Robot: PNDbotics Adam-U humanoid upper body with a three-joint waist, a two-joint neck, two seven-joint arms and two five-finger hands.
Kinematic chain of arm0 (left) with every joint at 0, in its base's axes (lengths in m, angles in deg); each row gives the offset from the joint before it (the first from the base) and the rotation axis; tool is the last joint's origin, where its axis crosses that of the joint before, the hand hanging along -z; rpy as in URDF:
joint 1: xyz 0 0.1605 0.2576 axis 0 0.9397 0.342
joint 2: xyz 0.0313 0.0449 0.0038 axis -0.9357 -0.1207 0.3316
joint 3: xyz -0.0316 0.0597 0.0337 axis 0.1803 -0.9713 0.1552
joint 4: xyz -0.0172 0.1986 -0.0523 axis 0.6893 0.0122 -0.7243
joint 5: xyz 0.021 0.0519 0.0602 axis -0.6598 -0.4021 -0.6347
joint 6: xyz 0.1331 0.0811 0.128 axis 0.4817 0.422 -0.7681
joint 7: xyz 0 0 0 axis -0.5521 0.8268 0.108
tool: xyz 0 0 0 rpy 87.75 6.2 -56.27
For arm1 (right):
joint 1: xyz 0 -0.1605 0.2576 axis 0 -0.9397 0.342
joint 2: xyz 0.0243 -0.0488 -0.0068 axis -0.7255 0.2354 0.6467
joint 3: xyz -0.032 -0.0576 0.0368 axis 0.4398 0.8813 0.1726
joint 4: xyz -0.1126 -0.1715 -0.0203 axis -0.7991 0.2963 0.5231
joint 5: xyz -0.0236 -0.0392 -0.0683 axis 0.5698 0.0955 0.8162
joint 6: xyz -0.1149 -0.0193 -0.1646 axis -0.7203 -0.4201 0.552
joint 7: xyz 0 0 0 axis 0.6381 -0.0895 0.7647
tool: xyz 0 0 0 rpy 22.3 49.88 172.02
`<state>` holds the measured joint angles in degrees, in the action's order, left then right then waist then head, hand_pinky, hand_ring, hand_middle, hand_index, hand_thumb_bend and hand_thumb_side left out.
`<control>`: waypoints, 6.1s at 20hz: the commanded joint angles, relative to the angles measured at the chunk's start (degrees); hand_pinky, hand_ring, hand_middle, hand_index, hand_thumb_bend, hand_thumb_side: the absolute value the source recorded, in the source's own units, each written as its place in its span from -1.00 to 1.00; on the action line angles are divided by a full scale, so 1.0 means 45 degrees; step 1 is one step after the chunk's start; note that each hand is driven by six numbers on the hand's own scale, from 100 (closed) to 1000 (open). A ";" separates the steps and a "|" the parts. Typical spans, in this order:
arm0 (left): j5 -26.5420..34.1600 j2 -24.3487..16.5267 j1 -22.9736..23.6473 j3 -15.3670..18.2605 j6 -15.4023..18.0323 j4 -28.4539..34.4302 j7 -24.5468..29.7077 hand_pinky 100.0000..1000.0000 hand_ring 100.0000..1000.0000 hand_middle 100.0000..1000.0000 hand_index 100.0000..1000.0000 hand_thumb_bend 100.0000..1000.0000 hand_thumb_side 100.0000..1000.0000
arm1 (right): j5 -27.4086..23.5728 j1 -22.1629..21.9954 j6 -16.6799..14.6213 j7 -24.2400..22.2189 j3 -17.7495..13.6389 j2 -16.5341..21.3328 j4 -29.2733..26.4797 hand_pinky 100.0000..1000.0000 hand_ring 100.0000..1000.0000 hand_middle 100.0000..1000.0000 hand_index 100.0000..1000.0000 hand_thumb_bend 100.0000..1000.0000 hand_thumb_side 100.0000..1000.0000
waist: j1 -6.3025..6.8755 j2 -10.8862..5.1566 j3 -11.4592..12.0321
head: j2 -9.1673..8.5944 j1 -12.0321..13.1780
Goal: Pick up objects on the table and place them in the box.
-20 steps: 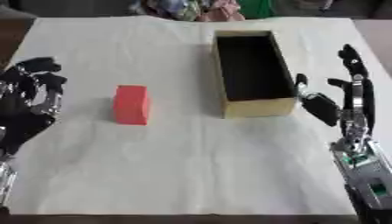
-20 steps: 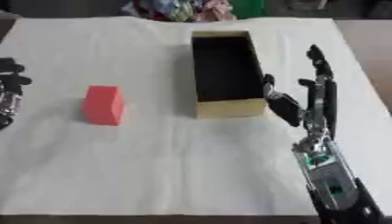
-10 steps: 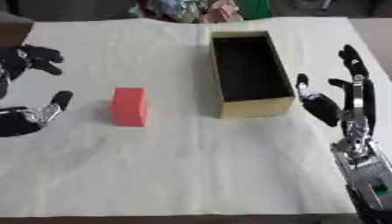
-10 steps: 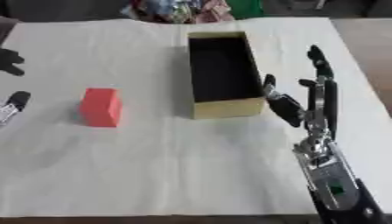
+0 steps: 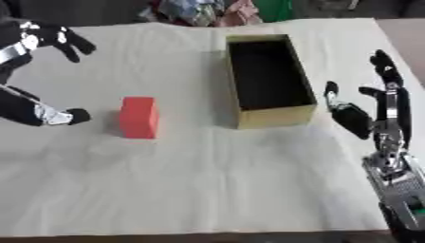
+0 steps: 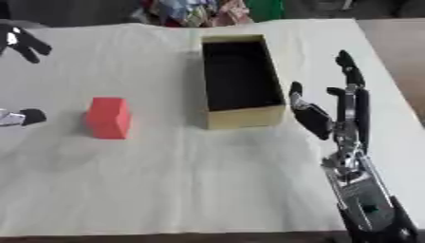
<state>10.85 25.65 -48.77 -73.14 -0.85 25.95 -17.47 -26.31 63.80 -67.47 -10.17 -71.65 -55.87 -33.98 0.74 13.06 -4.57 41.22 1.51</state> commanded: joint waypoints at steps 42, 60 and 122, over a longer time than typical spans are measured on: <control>-0.4037 0.3752 -0.3521 -0.2528 0.1085 -0.6731 0.2176 0.57 0.18 0.17 0.60 -0.16 -0.69 | -0.0092 0.0130 -0.0220 -0.0150 0.0115 0.0090 -0.0040 0.46 1.00 0.81 1.00 -0.68 -1.00 | 0.0086 -0.0178 -0.0288 | 0.0005 0.0171; -0.3530 0.4559 -0.5082 -0.1963 0.0496 -0.6073 0.1258 0.56 0.04 -0.25 0.42 -0.52 -0.76 | -0.0062 0.0160 -0.0269 -0.0530 0.0283 0.0030 -0.0017 0.47 1.00 0.82 1.00 -0.72 -1.00 | -0.0002 -0.0282 -0.0445 | 0.0005 0.0352; 0.4224 0.5866 -0.0031 0.3202 -0.0959 -0.0513 -0.4659 0.93 0.27 0.31 0.58 -0.91 -1.00 | -0.0218 0.0652 -0.0327 -0.0187 -0.0100 0.0182 -0.0515 0.47 1.00 0.81 1.00 -0.88 -1.00 | -0.0293 0.0393 0.0373 | -0.0715 -0.0159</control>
<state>29.38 52.22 -48.51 -60.90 -5.24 22.97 -37.24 -27.02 66.15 -68.93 -11.37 -71.54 -56.35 -34.70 -0.62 15.67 -2.96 38.39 0.70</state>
